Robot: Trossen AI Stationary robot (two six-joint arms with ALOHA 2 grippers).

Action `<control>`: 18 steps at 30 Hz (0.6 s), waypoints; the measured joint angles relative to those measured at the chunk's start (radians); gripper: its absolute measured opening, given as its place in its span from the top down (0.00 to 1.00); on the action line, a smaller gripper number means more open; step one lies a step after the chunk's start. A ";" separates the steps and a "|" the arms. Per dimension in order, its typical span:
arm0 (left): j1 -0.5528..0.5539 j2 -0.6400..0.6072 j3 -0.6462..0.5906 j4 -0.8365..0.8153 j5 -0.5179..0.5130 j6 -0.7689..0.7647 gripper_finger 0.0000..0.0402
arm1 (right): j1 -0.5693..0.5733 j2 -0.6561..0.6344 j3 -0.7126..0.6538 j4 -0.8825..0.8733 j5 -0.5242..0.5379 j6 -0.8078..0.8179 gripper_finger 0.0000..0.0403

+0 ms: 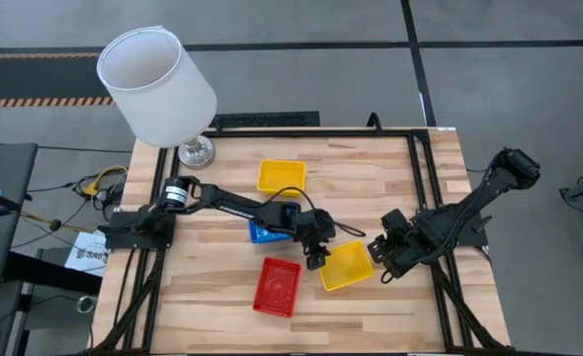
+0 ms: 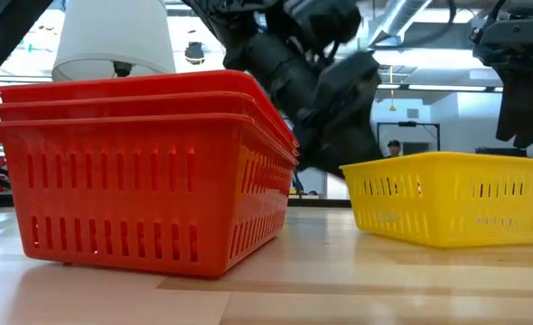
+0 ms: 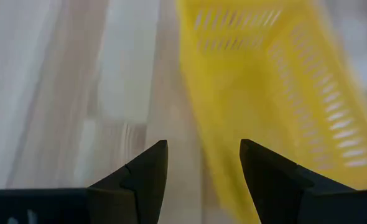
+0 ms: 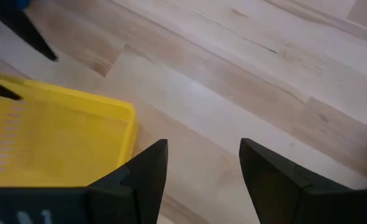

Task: Stack baskets by color
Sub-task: Stack the bottom yellow bin on top of the top yellow bin

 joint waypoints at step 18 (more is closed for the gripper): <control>0.003 0.015 0.001 -0.009 0.013 0.017 0.98 | 0.001 0.000 0.000 -0.012 0.005 -0.011 0.45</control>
